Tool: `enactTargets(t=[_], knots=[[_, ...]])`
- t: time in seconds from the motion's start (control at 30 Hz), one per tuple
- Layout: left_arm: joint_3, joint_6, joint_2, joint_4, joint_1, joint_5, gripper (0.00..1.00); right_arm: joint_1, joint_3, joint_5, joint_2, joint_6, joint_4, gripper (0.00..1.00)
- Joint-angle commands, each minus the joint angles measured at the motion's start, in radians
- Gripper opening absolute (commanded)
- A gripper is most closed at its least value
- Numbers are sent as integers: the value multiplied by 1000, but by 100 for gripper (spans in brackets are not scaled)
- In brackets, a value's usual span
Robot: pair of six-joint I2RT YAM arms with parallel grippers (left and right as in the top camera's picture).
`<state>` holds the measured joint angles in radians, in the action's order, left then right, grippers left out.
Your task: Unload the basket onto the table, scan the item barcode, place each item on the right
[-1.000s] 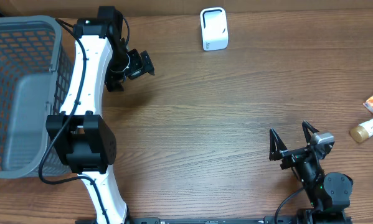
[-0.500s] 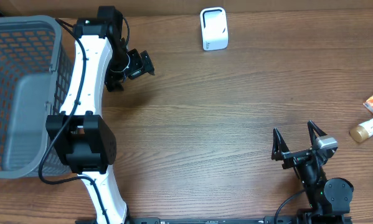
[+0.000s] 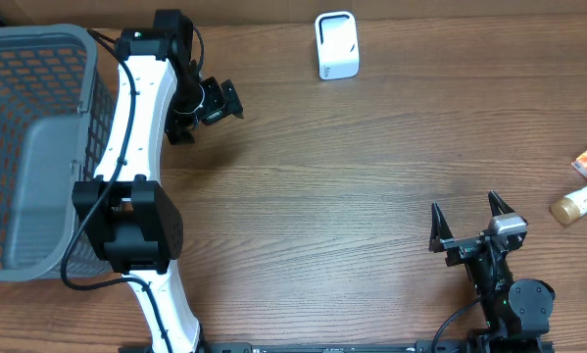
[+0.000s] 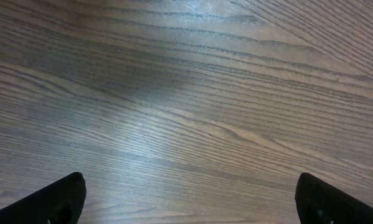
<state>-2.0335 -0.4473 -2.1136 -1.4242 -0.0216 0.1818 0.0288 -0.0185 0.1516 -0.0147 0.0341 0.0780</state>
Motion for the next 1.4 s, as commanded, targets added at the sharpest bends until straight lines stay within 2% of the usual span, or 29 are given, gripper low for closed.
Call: enactTargets(t=[0.0,0.9,1.37], knots=[[-8,-17,2,1,1,-6,100,7,10,-28,13,-4,-1,100],[-8,-18,2,1,2,-6,100,17,10,-29,13,-38,0,100],[-8,-18,2,0,2,-6,100,17,10,-121,13,-94,9,100]])
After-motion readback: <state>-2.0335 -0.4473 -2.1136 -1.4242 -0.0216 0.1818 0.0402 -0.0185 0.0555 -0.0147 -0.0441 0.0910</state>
